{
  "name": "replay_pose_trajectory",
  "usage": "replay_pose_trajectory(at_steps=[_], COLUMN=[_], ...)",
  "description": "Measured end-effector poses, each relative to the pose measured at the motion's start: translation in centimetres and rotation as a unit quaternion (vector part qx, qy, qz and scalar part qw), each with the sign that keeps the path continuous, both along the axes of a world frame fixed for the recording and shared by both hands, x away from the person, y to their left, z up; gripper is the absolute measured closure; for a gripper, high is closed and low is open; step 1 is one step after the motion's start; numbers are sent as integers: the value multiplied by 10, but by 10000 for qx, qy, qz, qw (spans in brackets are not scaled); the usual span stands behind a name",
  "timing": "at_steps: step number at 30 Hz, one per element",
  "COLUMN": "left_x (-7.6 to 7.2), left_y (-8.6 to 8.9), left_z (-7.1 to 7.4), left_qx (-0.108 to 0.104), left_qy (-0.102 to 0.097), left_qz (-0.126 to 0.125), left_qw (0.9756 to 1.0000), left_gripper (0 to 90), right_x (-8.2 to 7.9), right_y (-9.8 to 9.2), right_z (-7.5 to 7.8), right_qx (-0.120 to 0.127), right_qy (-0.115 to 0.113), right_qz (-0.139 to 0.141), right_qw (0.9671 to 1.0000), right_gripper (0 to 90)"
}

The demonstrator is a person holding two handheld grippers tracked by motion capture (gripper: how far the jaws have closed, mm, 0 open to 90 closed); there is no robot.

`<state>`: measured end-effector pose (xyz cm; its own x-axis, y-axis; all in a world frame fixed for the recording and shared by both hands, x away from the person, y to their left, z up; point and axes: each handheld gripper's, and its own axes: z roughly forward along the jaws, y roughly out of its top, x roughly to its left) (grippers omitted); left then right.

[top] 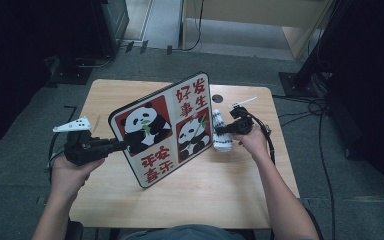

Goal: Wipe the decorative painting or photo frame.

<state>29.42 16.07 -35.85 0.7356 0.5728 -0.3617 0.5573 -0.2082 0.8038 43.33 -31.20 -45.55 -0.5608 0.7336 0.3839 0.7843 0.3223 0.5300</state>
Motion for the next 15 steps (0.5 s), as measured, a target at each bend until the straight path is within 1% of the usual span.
replay_pose_trajectory(at_steps=[2,5,7,9,11,12,13,15], left_x=[0,1,1,1,1,1,1,1], left_y=[0,0,0,0,0,0,0,0], left_z=[0,0,0,0,0,0,0,0], left_qx=[-1,-12,-12,-6,-6,-1,1,23], left_qy=[1,2,3,0,4,5,-4,-26], left_qz=[-5,-8,-8,-7,4,11,32,45], left_qw=[10000,10000,10000,10000,10000,10000,10000,10000], left_gripper=[781,781,781,780,780,779,779,780], right_x=[-1,-1,-2,-2,-3,-3,-3,-4], right_y=[-1,0,-2,-3,-5,-4,-4,-4], right_z=[-4,-9,-14,-17,-22,-23,-23,-21], right_qx=[-53,-154,-86,0,9,-28,-68,-134], right_qy=[-11,58,65,131,178,216,223,118], right_qz=[37,69,37,-16,-45,-70,-66,-75], right_qw=[10000,9998,9999,9999,9998,9997,9997,9998], right_gripper=[798,798,798,798,797,797,797,797])
